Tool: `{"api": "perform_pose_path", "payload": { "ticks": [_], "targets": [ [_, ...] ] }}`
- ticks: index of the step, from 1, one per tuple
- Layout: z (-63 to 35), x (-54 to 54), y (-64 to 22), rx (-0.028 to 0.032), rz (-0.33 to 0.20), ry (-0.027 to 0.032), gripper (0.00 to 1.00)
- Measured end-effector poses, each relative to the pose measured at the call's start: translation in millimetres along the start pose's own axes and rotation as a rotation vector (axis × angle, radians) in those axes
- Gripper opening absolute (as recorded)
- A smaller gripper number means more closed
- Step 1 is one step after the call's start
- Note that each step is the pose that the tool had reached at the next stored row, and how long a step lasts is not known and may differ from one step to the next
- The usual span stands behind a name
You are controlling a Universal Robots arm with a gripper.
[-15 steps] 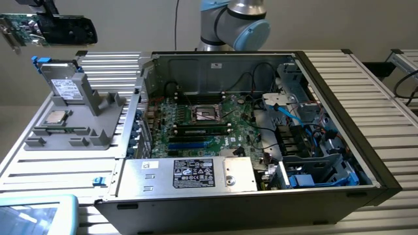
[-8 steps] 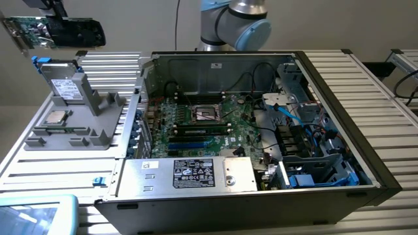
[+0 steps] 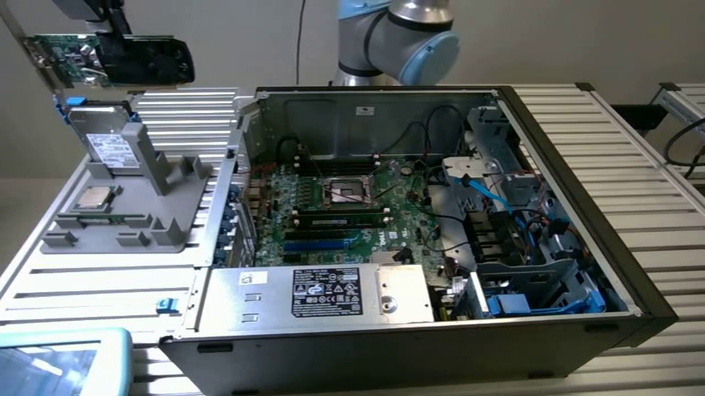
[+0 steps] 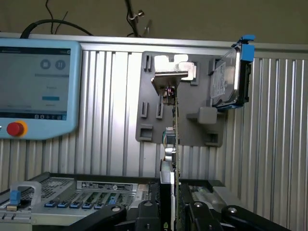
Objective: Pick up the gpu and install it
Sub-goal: 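Pick up the gpu and move the gpu toward the slot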
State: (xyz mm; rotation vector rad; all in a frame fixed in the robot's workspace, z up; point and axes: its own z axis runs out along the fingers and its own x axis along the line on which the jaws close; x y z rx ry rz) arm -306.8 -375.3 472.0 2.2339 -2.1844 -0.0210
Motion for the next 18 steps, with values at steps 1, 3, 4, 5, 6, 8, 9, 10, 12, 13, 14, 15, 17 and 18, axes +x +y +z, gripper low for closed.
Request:
{"api": "perform_pose_path", "payload": {
  "ticks": [1,3,4,5,6,8,9,10,12,13,14,15,17,18],
  "targets": [
    [0.2,1.2,-2.6,0.0005,0.0,0.0002,0.27],
    [0.6,3.4,-7.4,0.0018,0.0,0.0006,0.27],
    [0.8,4.5,-9.9,0.0024,0.0,0.0007,0.27],
    [0.9,5.7,-12.4,0.0029,0.0,0.0009,0.27],
    [1.1,6.9,-14.9,0.0034,0.0,0.001,0.27],
    [1.4,9.2,-20.3,0.0043,0.0,0.0011,0.27],
    [1.6,10.3,-23.2,0.0047,0.0,0.001,0.27],
    [1.7,11.4,-26.0,0.005,0.0,0.0011,0.27],
    [1.9,13.6,-32.3,0.0056,0.0,0.001,0.27],
    [2.1,14.5,-35.6,0.006,0.0,0.0011,0.27],
    [2.3,15.4,-39.0,0.0062,0.0,0.001,0.27],
    [2.4,16.4,-42.8,0.0064,0.0,0.0011,0.27],
    [2.9,18.1,-50.0,0.0068,0.0,0.0011,0.27],
    [3.0,18.9,-53.5,0.0068,0.0,0.0012,0.27]
  ]
}}
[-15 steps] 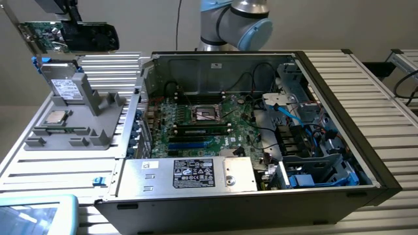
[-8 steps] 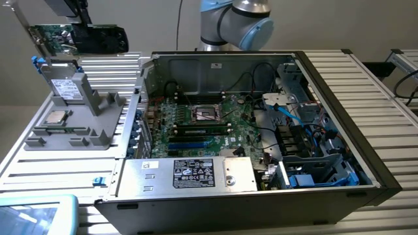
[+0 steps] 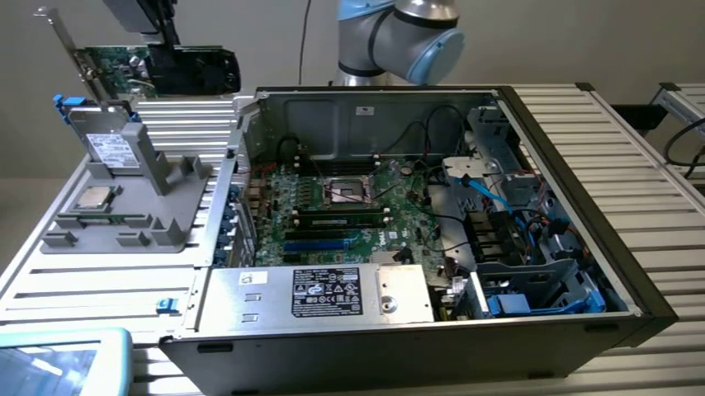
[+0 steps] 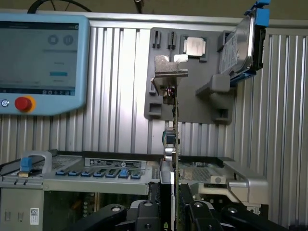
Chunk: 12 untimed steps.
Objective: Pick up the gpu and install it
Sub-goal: 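Pick up the gpu and move the gpu toward the slot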
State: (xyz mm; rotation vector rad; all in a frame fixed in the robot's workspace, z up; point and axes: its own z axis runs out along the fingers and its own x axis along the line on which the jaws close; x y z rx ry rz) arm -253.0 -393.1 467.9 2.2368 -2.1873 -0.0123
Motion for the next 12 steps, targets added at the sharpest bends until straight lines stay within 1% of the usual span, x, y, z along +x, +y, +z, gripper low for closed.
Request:
{"api": "perform_pose_path", "payload": {
  "ticks": [12],
  "targets": [
    [3.0,10.2,-43.7,0.0018,0.0,0.0,0.27]
  ]
}}
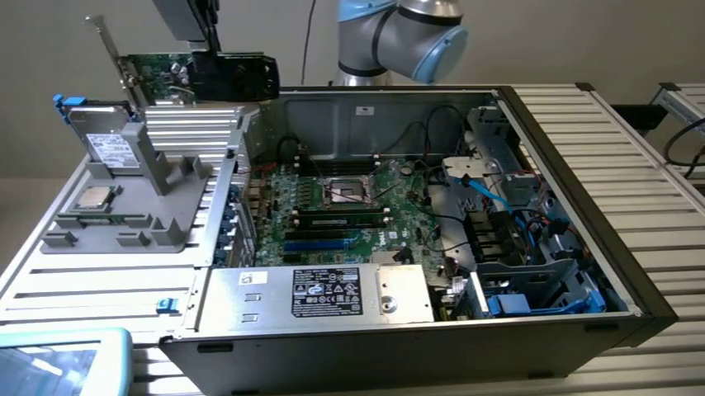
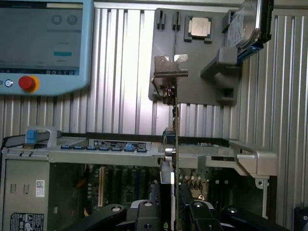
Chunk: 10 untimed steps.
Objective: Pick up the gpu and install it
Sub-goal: 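Pick up the gpu and move the gpu toward the slot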
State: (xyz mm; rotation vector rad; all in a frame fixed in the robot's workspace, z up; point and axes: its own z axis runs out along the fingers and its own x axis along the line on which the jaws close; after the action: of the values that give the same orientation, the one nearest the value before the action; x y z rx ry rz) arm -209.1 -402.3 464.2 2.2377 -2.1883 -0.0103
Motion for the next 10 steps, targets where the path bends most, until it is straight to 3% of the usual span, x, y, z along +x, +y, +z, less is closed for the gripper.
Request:
{"api": "perform_pose_path", "payload": {
  "ticks": [10],
  "targets": [
    [3.1,7.7,-38.0,0.0007,0.0,0.0,0.27]
  ]
}}
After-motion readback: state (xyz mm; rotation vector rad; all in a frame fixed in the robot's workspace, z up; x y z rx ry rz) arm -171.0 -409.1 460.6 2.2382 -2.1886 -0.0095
